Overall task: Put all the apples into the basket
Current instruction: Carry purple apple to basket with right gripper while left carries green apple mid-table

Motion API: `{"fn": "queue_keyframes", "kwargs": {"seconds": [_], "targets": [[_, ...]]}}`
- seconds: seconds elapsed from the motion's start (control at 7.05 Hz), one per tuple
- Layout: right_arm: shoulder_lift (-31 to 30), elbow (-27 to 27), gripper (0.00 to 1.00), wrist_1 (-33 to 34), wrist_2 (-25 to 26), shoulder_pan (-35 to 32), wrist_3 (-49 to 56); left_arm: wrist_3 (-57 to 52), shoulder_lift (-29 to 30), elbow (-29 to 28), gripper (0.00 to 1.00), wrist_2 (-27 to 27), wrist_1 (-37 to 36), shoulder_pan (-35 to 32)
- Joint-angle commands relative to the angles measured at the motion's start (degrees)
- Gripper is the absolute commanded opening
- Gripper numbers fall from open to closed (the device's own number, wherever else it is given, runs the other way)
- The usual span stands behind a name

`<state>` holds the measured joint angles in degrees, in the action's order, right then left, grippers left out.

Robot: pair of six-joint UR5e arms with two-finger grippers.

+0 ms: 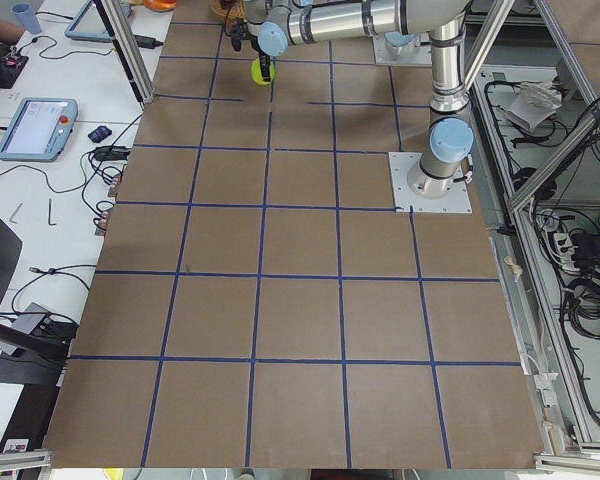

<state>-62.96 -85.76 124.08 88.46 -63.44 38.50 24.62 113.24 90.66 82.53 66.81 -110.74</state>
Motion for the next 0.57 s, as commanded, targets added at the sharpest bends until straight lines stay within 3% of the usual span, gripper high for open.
{"fn": "queue_keyframes", "kwargs": {"seconds": [0.0, 0.14, 0.28, 0.43], "targets": [[6.16, 3.39, 0.69, 3.70, -4.51, 4.02, 6.56, 12.86, 3.98, 5.92, 0.00, 1.32, -14.79, -8.77], [7.05, 4.89, 0.96, 2.67, -4.61, 4.02, 7.54, 12.82, 6.27, 5.94, 0.18, 1.58, -16.43, -10.27], [6.71, 4.73, 1.00, 2.48, -4.52, 4.02, 7.64, 11.78, 7.51, 5.59, 0.41, 1.75, -18.45, -10.37], [5.75, 5.08, 1.00, -1.78, -4.35, 3.76, 7.47, 10.20, 8.04, 5.41, 0.83, 4.45, -18.91, -10.29]]}}
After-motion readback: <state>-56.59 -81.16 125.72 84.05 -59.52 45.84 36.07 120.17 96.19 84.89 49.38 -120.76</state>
